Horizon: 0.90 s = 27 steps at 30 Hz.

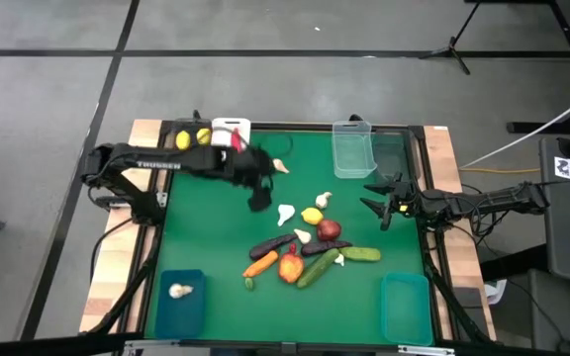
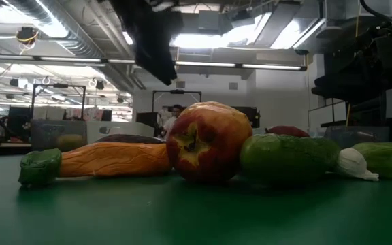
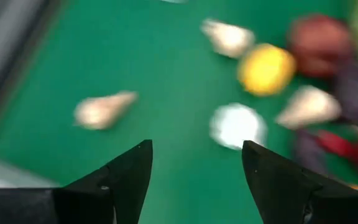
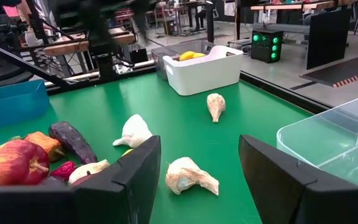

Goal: Sort produce into baskets
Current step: Put the eggplant into the right black bin

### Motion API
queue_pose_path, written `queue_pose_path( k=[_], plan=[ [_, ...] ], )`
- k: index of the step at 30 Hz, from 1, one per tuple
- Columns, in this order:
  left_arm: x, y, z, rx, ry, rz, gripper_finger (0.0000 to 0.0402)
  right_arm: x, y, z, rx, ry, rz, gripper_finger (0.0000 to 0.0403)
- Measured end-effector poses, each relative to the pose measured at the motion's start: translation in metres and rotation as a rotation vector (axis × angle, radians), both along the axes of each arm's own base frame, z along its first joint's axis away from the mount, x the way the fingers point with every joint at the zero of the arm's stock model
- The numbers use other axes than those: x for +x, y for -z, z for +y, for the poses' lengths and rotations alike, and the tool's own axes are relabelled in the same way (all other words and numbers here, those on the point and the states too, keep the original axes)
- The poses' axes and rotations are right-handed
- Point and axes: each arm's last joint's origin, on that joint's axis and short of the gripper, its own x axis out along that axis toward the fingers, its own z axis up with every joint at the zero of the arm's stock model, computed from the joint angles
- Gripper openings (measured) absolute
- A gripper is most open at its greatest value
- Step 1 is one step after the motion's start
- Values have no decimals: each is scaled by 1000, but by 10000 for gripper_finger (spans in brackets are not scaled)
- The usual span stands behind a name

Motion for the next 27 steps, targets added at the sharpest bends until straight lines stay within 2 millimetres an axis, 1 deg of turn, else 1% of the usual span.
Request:
queue_pose_path(
  k=[3,6,9,12,15,17,19,21,23,27],
  plan=[
    [6,12,-26,-39,80,-27,246,0,0,0,0,0,0,218],
    [11,27,-40,-108,100,-14,246,0,0,0,1,-4,0,218],
    [19,44,-43,-151,95,1,246,0,0,0,1,-7,1,218],
    [27,66,-43,-191,38,39,246,0,0,0,1,-7,0,218],
    [37,84,-44,-267,16,61,246,0,0,0,1,-7,1,217],
    [43,92,-47,-339,25,61,246,0,0,0,1,-7,1,218],
    [47,96,-52,-404,41,77,246,0,0,0,1,-7,1,218],
    [50,95,-57,-422,51,72,246,0,0,0,1,-7,2,218],
    [49,94,-62,-404,48,79,246,0,0,0,1,-7,3,218],
    [47,103,-68,-358,13,139,246,0,0,1,3,-22,4,218]
  ],
)
